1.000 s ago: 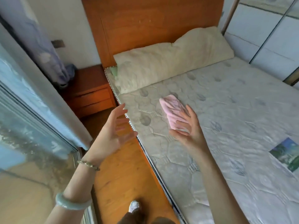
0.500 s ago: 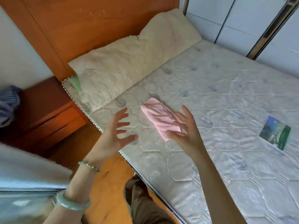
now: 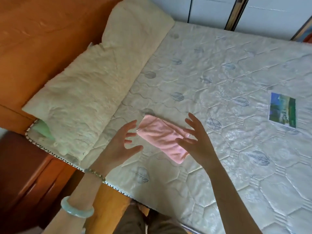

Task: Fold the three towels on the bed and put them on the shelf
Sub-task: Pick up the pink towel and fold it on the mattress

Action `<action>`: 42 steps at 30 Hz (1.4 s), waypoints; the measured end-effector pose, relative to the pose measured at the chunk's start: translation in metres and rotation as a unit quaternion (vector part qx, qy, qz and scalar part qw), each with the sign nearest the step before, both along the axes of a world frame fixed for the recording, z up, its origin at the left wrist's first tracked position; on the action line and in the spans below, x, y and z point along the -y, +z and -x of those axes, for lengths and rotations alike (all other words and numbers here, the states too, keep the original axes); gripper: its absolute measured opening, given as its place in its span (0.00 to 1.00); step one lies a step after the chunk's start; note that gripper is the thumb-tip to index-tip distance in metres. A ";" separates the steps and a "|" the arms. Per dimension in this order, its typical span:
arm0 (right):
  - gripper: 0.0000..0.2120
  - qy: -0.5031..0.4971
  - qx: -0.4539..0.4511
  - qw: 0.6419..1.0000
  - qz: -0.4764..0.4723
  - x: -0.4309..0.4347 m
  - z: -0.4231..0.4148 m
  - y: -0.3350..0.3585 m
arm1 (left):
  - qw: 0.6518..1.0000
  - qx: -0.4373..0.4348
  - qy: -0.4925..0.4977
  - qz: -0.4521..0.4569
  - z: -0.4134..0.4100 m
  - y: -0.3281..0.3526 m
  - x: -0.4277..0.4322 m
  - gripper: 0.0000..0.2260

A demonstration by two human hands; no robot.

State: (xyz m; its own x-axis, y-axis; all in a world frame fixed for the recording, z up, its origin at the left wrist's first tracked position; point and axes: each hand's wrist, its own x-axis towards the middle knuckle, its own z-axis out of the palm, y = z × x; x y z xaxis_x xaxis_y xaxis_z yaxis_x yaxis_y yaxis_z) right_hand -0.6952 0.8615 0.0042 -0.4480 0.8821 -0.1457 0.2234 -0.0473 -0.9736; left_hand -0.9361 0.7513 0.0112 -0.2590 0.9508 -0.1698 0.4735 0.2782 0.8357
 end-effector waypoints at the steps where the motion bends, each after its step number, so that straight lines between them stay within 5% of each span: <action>1: 0.38 -0.014 0.007 1.000 0.009 -0.005 0.001 -0.002 | 1.000 0.003 -0.019 0.009 0.006 -0.005 -0.013 0.35; 14: 0.29 -0.233 0.117 0.955 0.137 -0.048 0.028 -0.106 | 0.941 -0.026 -0.323 0.094 0.070 -0.134 -0.191 0.27; 23: 0.19 -0.265 0.318 0.890 0.192 -0.093 0.051 -0.282 | 0.901 -0.170 -0.369 0.155 0.090 -0.303 -0.256 0.20; 26: 0.18 -0.286 0.363 0.867 0.185 -0.103 0.048 -0.330 | 0.887 -0.210 -0.403 0.082 0.083 -0.344 -0.271 0.16; 31: 0.21 -0.205 0.441 0.856 0.175 -0.118 0.038 -0.376 | 0.845 -0.276 -0.457 0.024 0.072 -0.388 -0.300 0.24; 36: 0.22 -0.112 0.466 0.856 0.193 -0.124 0.027 -0.397 | 0.813 -0.312 -0.489 0.048 0.068 -0.408 -0.302 0.17; 42: 0.08 -0.075 0.466 0.873 0.121 -0.131 0.015 -0.386 | 0.786 -0.357 -0.503 0.033 0.062 -0.398 -0.302 0.07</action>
State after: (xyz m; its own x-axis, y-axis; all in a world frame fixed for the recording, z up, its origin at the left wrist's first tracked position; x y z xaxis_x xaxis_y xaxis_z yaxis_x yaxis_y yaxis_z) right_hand -0.7107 0.9924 -0.3823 0.0817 0.8139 -0.5752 0.8869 -0.3227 -0.3306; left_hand -0.9981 1.0537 -0.3870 0.5669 0.7312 -0.3795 0.8237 -0.5061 0.2556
